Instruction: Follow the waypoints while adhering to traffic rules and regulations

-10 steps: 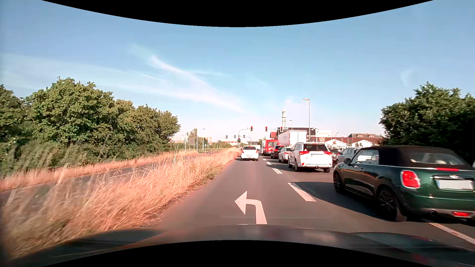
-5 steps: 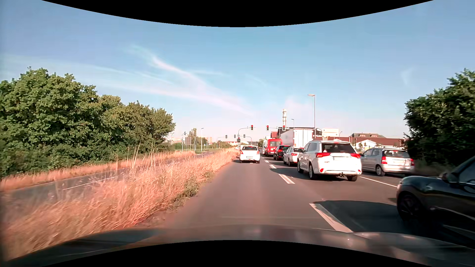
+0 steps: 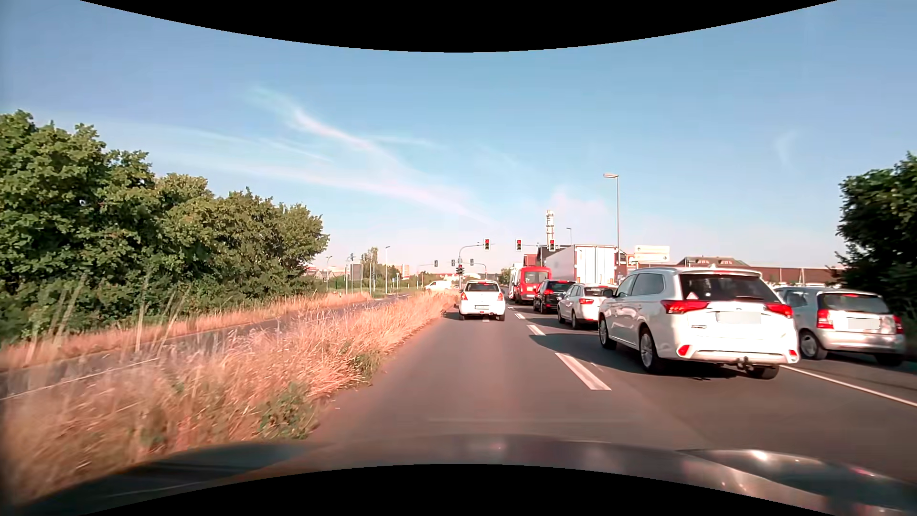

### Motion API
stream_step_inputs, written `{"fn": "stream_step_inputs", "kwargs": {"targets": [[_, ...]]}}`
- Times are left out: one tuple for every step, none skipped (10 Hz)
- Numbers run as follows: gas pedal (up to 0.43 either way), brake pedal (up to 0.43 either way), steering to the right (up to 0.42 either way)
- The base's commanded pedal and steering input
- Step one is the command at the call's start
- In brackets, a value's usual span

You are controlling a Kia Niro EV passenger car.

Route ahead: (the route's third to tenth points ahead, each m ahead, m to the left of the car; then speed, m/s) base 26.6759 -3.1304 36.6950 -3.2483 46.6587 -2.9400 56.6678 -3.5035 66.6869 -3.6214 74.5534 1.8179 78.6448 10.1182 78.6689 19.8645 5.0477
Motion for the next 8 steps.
{"fn": "stream_step_inputs", "kwargs": {"targets": [[0.0,0.232,-0.005],[0.0,0.232,-0.005],[0.0,0.232,-0.005],[0.0,0.226,-0.005],[0.0,0.226,-0.005],[0.0,0.226,-0.005],[0.0,0.226,-0.005],[0.0,0.226,-0.005]]}}
